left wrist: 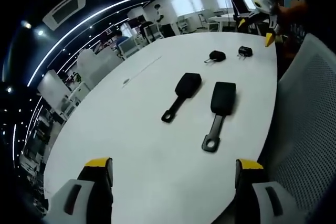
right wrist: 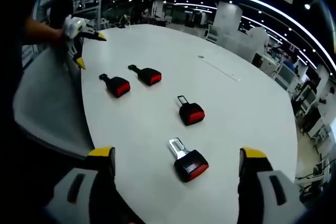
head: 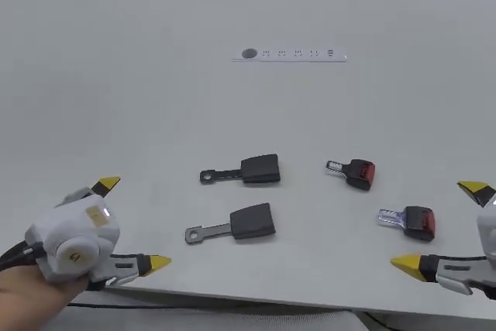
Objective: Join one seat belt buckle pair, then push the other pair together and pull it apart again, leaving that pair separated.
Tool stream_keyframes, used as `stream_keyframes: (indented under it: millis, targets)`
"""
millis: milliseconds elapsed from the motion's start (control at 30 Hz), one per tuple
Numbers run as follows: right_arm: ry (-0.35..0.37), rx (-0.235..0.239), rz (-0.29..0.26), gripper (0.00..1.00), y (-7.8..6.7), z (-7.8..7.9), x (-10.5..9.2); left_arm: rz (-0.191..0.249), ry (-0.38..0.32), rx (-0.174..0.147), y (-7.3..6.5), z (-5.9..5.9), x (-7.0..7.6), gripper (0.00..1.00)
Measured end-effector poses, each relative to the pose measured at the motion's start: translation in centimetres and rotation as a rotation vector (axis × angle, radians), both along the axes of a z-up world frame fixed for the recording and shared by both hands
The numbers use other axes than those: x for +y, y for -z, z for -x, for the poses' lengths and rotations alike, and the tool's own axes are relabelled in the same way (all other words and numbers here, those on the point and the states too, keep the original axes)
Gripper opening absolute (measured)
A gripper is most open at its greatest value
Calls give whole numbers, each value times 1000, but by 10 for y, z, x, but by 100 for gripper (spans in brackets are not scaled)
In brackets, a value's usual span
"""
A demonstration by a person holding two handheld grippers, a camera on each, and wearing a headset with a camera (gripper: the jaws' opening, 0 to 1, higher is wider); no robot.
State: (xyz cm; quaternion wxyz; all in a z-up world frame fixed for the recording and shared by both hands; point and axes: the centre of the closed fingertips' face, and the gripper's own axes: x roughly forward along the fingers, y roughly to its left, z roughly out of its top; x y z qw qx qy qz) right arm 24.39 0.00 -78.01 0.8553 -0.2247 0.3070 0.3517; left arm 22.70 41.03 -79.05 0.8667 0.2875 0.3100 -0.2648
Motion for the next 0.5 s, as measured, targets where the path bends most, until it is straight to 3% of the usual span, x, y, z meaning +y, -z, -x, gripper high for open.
stream_keyframes:
  millis: [100, 167, 233, 333, 433, 500]
  targets:
    - [-20, -3, 8, 98, -1, -1, 1, 3, -4, 0, -1, 0, 0, 97]
    - [-35, 60, 40, 84, 4, 5, -2, -25, -1, 3, 1, 1, 3, 96]
    - [-76, 73, 62, 75, 6, 7, -1, -43, 16, 15, 4, 4, 2, 95]
    - [-89, 61, 45, 68, 4, 7, 3, -33, 47, 46, 7, 9, -4, 91]
    - [-106, 51, 35, 66, 0, 6, 3, -6, 57, 43, -2, 9, -7, 81]
    - [-116, 54, 33, 64, -2, 6, 1, 43, 74, 65, -5, 10, -13, 80]
